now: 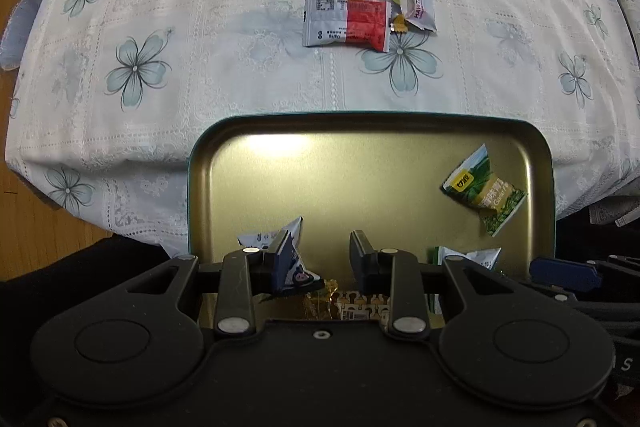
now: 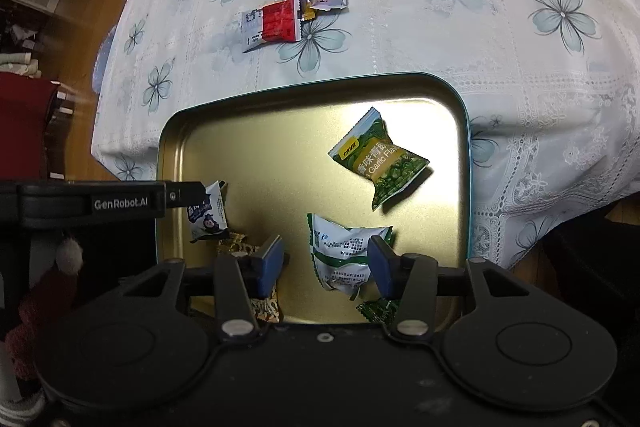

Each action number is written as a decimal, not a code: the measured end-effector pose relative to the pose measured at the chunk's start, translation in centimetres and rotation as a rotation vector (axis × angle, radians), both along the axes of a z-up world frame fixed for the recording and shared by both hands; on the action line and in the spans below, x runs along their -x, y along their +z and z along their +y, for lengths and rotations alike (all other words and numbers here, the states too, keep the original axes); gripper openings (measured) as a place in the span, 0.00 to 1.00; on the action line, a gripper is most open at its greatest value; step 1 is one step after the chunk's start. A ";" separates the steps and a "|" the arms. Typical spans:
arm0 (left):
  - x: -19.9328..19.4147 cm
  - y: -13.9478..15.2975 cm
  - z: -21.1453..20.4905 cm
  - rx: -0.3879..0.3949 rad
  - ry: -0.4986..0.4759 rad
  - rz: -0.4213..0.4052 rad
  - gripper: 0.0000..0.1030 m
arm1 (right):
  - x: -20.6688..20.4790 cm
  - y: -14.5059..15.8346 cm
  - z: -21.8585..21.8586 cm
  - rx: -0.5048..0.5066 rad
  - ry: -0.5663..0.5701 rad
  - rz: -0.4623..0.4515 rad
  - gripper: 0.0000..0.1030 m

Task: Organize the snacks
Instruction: 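Move both open tools from the tray back to the snack pile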

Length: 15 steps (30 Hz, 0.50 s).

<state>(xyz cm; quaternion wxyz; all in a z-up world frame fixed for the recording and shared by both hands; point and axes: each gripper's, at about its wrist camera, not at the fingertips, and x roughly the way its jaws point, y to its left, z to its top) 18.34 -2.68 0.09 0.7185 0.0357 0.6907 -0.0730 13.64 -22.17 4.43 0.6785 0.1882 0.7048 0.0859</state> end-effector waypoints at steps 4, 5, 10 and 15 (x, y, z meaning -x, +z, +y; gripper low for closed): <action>-1.9 0.2 0.1 -0.003 -0.003 -0.009 0.39 | -1.5 0.2 0.4 0.015 0.042 0.023 0.49; -2.4 0.2 0.1 -0.006 -0.005 -0.011 0.39 | -2.0 0.2 0.4 0.017 0.055 0.032 0.49; -4.9 -0.1 -0.1 -0.021 -0.010 -0.020 0.39 | -4.4 0.2 1.0 0.053 0.106 0.046 0.49; -7.7 -0.6 0.2 -0.010 0.028 -0.031 0.39 | -7.3 -0.1 1.2 0.080 0.112 0.029 0.50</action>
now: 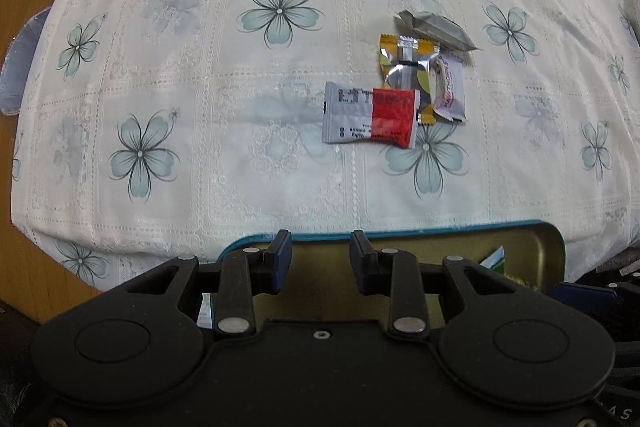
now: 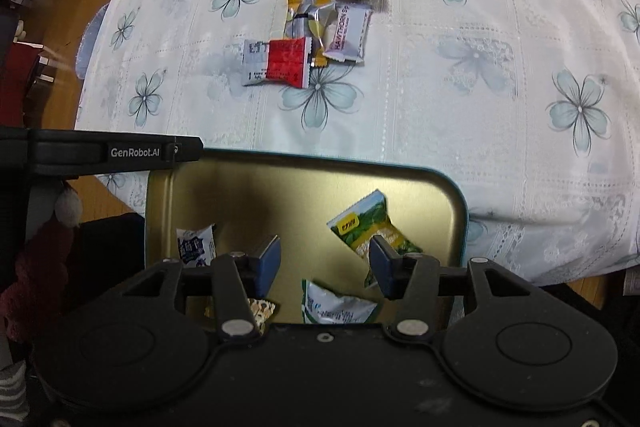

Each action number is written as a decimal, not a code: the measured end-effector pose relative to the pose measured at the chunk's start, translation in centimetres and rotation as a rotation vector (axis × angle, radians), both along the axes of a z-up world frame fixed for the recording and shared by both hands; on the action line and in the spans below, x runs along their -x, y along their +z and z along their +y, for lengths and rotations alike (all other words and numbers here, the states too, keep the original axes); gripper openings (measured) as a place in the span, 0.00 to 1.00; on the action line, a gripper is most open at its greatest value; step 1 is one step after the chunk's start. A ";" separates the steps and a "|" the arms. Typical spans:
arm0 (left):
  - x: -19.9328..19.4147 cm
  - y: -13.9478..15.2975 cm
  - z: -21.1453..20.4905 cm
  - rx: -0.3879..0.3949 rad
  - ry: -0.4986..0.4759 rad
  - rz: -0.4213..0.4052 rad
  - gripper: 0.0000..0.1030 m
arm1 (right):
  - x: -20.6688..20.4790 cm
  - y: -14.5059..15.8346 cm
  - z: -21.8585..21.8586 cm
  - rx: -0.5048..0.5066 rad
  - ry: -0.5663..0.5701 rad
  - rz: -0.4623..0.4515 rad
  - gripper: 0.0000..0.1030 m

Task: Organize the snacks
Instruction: 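Move both open tools from the tray back to the snack pile, then reach the left tool to the red-white packet while the right tool reaches the hawthorn strip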

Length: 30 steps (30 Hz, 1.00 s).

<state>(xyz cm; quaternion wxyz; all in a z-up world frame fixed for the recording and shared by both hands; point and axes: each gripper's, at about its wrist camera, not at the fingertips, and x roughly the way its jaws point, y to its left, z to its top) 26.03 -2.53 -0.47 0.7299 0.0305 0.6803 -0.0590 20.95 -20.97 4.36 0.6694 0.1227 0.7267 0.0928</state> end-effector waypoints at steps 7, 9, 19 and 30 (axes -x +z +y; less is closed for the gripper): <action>-3.6 -0.9 0.4 0.043 0.087 -0.018 0.39 | -4.5 -2.0 -0.1 0.022 -0.058 -0.022 0.51; -4.4 -1.1 0.5 0.051 0.115 -0.030 0.39 | -5.6 -2.6 -0.3 0.028 -0.089 -0.031 0.51; -8.3 -3.2 1.1 0.088 0.213 -0.047 0.39 | -9.8 -5.6 -1.8 0.044 -0.330 -0.108 0.51; -9.9 -4.9 -0.8 0.093 0.188 -0.003 0.39 | -11.1 -6.7 -2.2 0.100 -0.354 -0.134 0.51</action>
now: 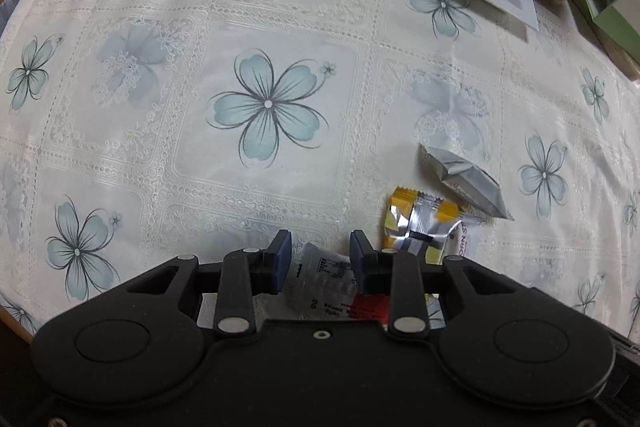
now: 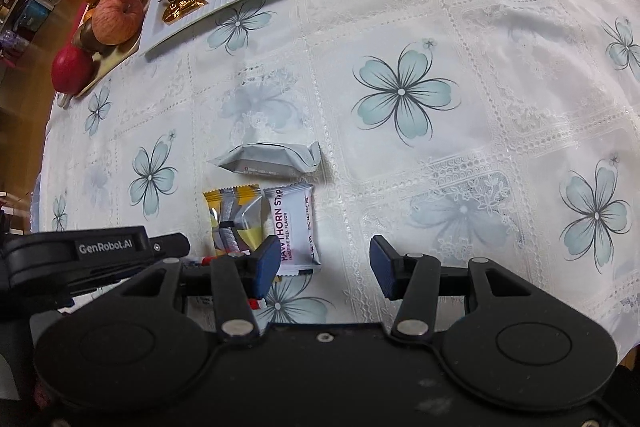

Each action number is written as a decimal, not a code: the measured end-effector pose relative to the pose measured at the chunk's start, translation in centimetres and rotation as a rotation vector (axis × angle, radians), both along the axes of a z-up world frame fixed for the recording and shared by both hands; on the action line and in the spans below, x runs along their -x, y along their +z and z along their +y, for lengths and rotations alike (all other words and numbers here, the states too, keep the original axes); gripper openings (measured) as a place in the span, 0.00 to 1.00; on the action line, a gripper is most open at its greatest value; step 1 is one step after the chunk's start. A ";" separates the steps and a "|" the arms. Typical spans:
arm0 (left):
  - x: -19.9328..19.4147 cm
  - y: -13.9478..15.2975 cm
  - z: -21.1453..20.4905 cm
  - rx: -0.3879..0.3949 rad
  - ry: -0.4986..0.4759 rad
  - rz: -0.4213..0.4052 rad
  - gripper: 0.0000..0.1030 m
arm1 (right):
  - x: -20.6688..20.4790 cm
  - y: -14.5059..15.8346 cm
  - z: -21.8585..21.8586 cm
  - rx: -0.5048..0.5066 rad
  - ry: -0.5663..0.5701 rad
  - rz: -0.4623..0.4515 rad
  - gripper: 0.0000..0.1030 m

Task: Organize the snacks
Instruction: 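Reach the left tool to the red-white packet while the right tool reaches the hawthorn strip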

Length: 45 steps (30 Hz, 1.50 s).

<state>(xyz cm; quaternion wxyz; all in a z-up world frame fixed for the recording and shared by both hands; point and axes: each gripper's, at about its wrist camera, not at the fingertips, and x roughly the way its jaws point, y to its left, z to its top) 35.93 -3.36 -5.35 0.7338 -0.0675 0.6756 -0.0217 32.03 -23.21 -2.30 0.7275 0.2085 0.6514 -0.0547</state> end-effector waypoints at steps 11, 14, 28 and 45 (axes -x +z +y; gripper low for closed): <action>1.8 -0.6 0.7 -0.035 -0.050 0.025 0.39 | -0.1 -0.7 1.0 0.012 0.021 0.011 0.51; 2.0 -0.9 1.3 -0.028 -0.038 0.041 0.39 | -0.3 -0.9 1.5 0.016 0.026 0.003 0.51; 1.9 1.9 6.6 0.005 0.111 -0.008 0.39 | 0.9 -2.3 7.4 0.119 0.211 0.008 0.51; 2.4 1.9 5.8 0.014 0.020 -0.039 0.39 | -1.9 -0.6 5.1 0.029 0.068 -0.079 0.50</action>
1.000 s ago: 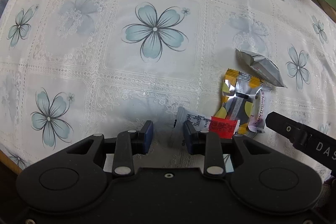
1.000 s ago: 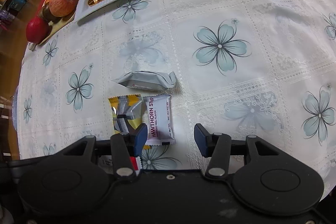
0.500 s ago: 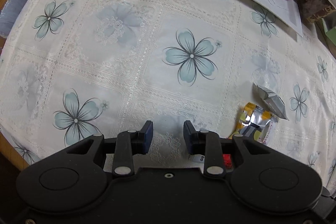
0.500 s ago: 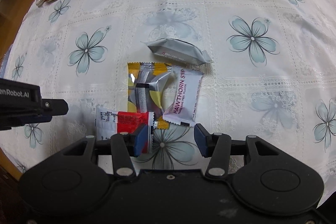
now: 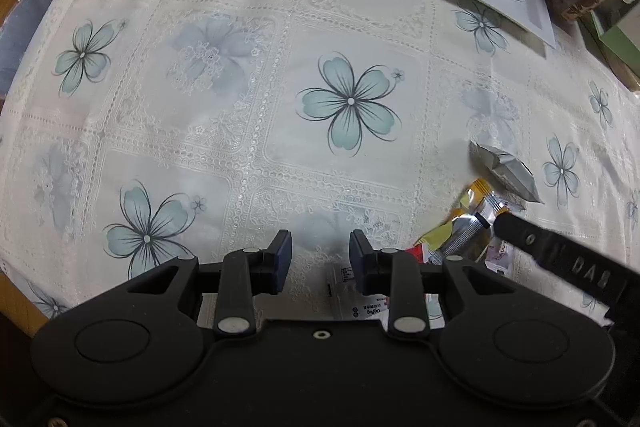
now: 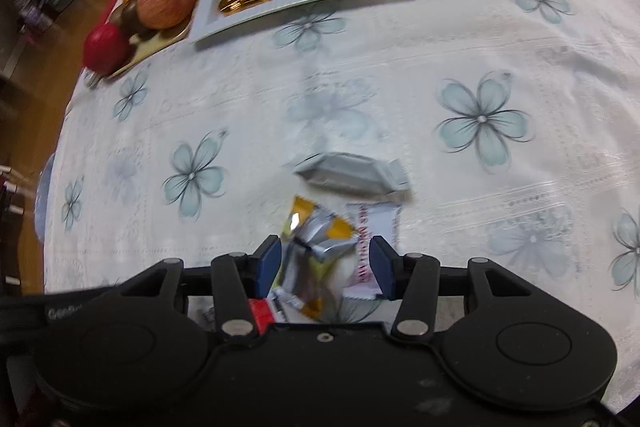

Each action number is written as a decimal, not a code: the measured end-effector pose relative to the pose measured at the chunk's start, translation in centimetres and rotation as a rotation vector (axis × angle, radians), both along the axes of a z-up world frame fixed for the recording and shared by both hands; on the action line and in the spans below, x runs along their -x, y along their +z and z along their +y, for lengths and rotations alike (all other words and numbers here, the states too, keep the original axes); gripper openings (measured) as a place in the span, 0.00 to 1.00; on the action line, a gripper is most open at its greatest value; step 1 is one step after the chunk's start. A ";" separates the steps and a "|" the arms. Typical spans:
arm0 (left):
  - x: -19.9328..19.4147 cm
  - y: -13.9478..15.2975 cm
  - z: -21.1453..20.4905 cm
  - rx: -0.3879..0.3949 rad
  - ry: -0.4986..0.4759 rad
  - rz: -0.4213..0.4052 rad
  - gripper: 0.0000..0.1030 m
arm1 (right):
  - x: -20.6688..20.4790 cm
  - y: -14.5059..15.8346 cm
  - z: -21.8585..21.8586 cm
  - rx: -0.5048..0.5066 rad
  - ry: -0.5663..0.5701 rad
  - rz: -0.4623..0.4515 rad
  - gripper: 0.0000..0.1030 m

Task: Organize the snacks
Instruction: 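Reach the left tool to the red-white packet while the right tool reaches the hawthorn strip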

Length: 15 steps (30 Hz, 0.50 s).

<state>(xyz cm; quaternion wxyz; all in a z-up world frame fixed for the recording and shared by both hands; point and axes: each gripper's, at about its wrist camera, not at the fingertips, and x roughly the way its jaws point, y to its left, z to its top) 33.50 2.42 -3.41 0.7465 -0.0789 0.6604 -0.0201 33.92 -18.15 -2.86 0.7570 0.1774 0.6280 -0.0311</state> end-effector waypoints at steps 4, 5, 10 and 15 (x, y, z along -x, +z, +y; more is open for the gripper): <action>0.2 0.1 -0.7 0.028 -0.074 0.005 0.39 | -0.4 -0.3 -2.4 0.006 -0.077 0.038 0.50; 0.3 0.1 -0.9 0.033 -0.097 0.005 0.39 | -0.4 -0.4 -2.6 0.002 -0.082 0.043 0.50; 1.3 0.0 -2.2 0.048 -0.230 -0.004 0.39 | -0.4 -1.0 -2.2 0.013 -0.056 0.064 0.49; 2.1 -0.4 -3.0 0.060 -0.337 -0.004 0.39 | -0.3 -1.9 -1.4 0.029 -0.015 0.099 0.48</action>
